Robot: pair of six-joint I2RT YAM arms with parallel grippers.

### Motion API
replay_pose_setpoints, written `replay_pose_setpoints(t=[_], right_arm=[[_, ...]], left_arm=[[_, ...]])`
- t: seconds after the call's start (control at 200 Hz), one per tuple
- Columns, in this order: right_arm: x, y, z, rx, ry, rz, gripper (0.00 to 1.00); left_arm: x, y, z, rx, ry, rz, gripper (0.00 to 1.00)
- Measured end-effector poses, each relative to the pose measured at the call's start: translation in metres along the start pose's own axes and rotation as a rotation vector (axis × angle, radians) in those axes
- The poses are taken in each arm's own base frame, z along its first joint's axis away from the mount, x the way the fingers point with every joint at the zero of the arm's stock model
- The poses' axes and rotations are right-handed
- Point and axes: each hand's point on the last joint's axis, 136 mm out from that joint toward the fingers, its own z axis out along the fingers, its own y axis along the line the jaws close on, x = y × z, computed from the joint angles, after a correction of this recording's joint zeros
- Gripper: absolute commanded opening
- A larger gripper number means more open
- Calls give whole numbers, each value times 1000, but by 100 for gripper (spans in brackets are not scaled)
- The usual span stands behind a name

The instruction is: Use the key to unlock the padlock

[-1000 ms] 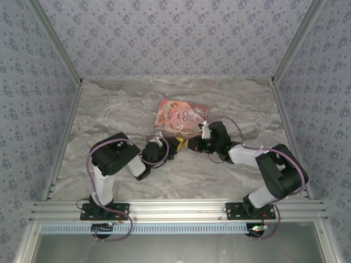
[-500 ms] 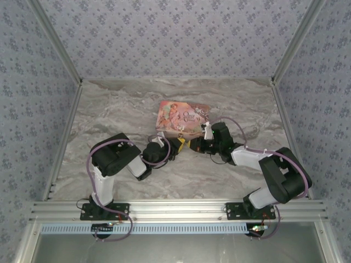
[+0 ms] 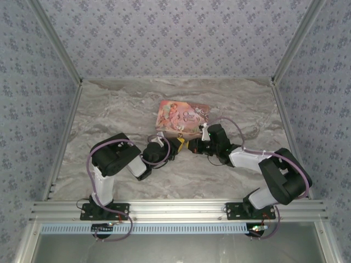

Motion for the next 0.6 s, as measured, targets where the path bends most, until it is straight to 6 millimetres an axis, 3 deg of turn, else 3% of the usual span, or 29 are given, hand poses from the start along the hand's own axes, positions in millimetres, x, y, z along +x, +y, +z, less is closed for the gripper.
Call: replay_pose_setpoints(t=[0.605], right_arm=[[5,-8,8,-7,-1,-36,0]], left_arm=[[-2,3,1,-17,-16,2,0]])
